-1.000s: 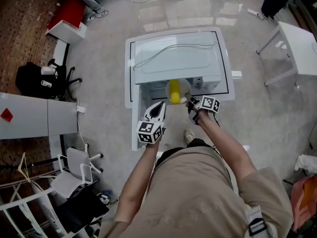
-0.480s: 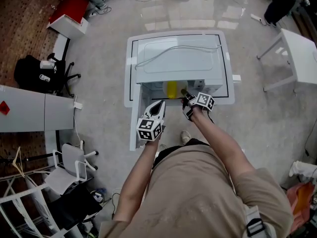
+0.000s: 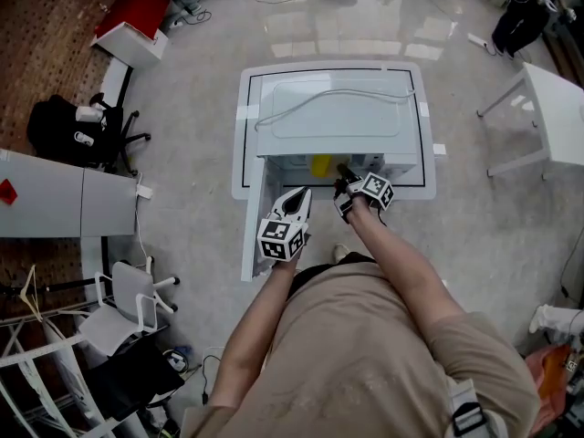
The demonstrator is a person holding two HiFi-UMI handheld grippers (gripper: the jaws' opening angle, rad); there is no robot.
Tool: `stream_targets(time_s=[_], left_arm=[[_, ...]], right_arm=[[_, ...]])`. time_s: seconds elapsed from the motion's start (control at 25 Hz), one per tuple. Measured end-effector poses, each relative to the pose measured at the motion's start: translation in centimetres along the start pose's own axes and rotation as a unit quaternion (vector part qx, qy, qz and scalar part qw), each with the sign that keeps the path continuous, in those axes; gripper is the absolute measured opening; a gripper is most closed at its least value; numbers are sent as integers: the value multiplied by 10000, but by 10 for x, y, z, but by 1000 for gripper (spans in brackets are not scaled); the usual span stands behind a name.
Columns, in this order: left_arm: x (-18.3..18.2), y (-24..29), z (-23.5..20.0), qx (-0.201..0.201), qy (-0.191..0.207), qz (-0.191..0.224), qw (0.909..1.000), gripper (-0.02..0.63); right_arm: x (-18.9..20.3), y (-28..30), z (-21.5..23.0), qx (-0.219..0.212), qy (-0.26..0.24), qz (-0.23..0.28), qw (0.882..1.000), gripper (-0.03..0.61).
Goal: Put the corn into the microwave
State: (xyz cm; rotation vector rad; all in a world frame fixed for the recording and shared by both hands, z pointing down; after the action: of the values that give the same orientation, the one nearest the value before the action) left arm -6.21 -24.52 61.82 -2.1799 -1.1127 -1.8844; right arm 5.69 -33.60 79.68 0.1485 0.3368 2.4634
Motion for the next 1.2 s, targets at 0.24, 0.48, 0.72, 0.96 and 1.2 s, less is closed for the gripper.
stream_targets(time_s=[0.24,0.48,0.72,0.96,1.2], left_arm=[[-3,4,3,114,73,-54,9999,3],[-7,3,0,166,65,-108,9998,3],[4,-2,3,151,36,-233,9996,3],[3,-6,0,71,65,-261,9996,3],[9,-11,4,23,73,-302,9995,3]], right_arm=[[3,9,6,88,47,81,9999,18],[-1,21,9,279,-74,202,9994,18],[-1,24,17,467,-152,279,9984,26],[-6,32,18,598,-162,387,9973,25],[-12,51,10,752,-485,299,9955,25]])
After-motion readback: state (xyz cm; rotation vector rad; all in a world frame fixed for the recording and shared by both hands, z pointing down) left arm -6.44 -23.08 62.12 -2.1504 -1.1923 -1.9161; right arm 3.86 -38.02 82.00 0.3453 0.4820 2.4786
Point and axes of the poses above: the fingertips, and each gripper's own axes: y forward along the fingers, z to its right, x out of its underside, the point moved 2 cm from there along -y, backward along the fingers
